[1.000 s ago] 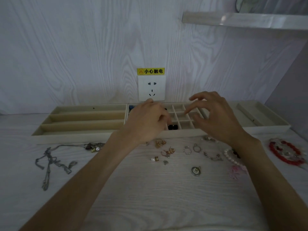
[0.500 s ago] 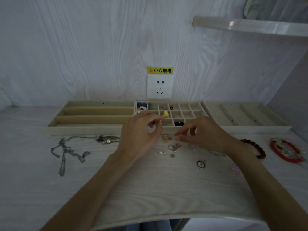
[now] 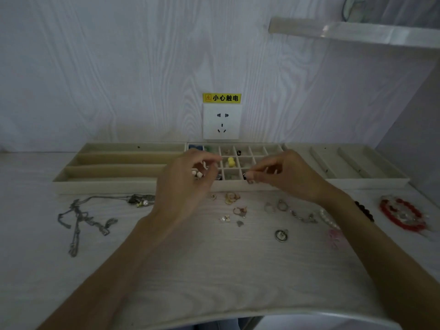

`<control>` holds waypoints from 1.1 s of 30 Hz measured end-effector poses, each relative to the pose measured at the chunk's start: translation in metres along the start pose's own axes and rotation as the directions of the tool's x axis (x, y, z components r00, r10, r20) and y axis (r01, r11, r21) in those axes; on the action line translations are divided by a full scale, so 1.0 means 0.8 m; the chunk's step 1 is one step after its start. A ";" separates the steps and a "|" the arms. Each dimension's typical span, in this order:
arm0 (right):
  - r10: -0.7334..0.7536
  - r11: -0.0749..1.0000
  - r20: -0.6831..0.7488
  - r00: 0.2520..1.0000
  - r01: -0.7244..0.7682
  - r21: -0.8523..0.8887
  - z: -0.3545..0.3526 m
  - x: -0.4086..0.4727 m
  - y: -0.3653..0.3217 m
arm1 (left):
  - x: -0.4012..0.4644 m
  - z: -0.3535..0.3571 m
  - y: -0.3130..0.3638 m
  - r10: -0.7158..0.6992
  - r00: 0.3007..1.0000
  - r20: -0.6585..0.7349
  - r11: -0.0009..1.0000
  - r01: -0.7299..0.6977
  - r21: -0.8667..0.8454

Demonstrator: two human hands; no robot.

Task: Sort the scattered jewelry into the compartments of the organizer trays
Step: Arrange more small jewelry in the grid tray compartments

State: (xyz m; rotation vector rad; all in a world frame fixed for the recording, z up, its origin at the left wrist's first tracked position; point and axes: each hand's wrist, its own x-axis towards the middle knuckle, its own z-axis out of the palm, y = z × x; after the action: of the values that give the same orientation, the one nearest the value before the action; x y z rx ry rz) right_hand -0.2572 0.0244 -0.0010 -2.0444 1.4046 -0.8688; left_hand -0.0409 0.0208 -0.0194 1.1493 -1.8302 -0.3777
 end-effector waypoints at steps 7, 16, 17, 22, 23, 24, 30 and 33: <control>0.054 0.964 -0.041 0.998 -0.041 0.264 -0.025 0.059 -0.013 | 0.094 -0.007 0.023 -0.175 0.904 0.391 0.974 0.218 -0.068; 0.115 0.927 -0.146 0.983 -0.054 0.372 -0.020 0.075 -0.007 | 0.135 0.015 0.019 -0.288 0.677 0.678 0.889 0.452 -0.074; 0.132 0.926 -0.153 0.979 -0.067 0.371 -0.019 0.073 -0.005 | 0.133 0.016 0.017 -0.291 0.665 0.688 0.867 0.487 -0.104; 0.206 0.905 -0.175 0.963 -0.119 0.409 -0.018 0.068 0.011 | 0.132 0.018 0.014 -0.281 0.713 0.642 0.847 0.499 -0.184; 0.207 0.905 -0.178 0.962 -0.119 0.409 -0.019 0.068 0.012 | 0.133 0.018 0.014 -0.268 0.740 0.616 0.873 0.457 -0.170; 0.204 0.906 -0.180 0.962 -0.117 0.407 -0.019 0.068 0.012 | 0.133 0.018 0.014 -0.256 0.761 0.596 0.891 0.425 -0.159; 0.221 0.931 -0.208 0.953 -0.142 0.336 -0.031 0.074 0.008 | 0.134 0.018 0.012 -0.265 0.780 0.566 0.882 0.434 -0.185; 0.263 0.933 -0.119 0.958 -0.221 0.285 -0.046 0.071 0.006 | 0.135 0.022 0.010 -0.270 0.780 0.565 0.884 0.434 -0.176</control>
State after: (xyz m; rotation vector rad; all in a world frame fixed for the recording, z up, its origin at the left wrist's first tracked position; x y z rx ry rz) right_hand -0.2728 -0.0327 0.0329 -1.5914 1.4911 -1.0633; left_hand -0.0759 -0.0685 0.0340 1.2554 -1.9063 -1.2635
